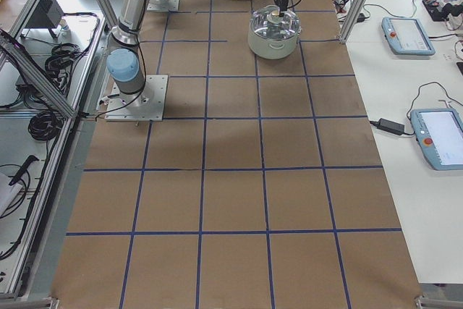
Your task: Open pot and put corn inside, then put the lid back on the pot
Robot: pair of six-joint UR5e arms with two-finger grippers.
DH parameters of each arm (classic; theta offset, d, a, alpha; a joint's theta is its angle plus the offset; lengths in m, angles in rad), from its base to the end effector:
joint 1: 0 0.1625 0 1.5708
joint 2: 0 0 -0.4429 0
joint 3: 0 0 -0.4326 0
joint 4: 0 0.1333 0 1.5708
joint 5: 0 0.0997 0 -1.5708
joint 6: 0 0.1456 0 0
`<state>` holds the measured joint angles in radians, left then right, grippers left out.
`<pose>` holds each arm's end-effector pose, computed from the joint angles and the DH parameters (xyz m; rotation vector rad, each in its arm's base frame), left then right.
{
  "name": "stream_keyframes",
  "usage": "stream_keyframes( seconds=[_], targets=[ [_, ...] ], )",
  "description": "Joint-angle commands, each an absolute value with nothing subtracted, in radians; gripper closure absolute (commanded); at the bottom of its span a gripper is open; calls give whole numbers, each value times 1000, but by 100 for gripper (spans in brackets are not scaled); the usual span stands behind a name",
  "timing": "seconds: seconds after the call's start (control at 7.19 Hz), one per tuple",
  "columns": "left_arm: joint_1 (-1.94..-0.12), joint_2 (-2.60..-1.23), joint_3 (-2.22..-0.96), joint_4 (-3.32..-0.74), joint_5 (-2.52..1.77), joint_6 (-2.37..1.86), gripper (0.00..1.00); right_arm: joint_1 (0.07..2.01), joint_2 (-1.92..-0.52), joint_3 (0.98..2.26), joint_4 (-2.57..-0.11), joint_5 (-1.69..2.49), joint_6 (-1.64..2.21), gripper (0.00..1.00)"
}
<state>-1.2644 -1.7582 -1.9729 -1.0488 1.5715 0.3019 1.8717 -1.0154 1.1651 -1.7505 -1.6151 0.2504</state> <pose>0.0334 -0.5472 0.2051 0.0070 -3.1204 -0.1009 0.3480 -0.6933 0.3319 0.0774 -3.1055 0.0636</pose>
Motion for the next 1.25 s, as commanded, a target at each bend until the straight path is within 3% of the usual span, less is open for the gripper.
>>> stream_keyframes(
  seconds=[0.0,0.28,0.7,0.97,1.11],
  targets=[
    [-1272,-1778,-2063,-867,1574,273,0,1894,-986,1167,-1770,-1609,305,3],
    [-1273,-1802,-2072,-828,1569,265,0,1887,-985,1178,-1767,-1609,299,3],
    [-1278,-1830,-2095,-790,1569,221,1,1882,-992,1181,-1750,-1612,273,11],
    [-1281,-1851,-2100,-736,1568,230,2,1882,-1000,1180,-1704,-1605,268,31],
    [-1282,-1852,-2100,-735,1568,230,8,1882,-1000,1180,-1703,-1571,268,40]
  ],
)
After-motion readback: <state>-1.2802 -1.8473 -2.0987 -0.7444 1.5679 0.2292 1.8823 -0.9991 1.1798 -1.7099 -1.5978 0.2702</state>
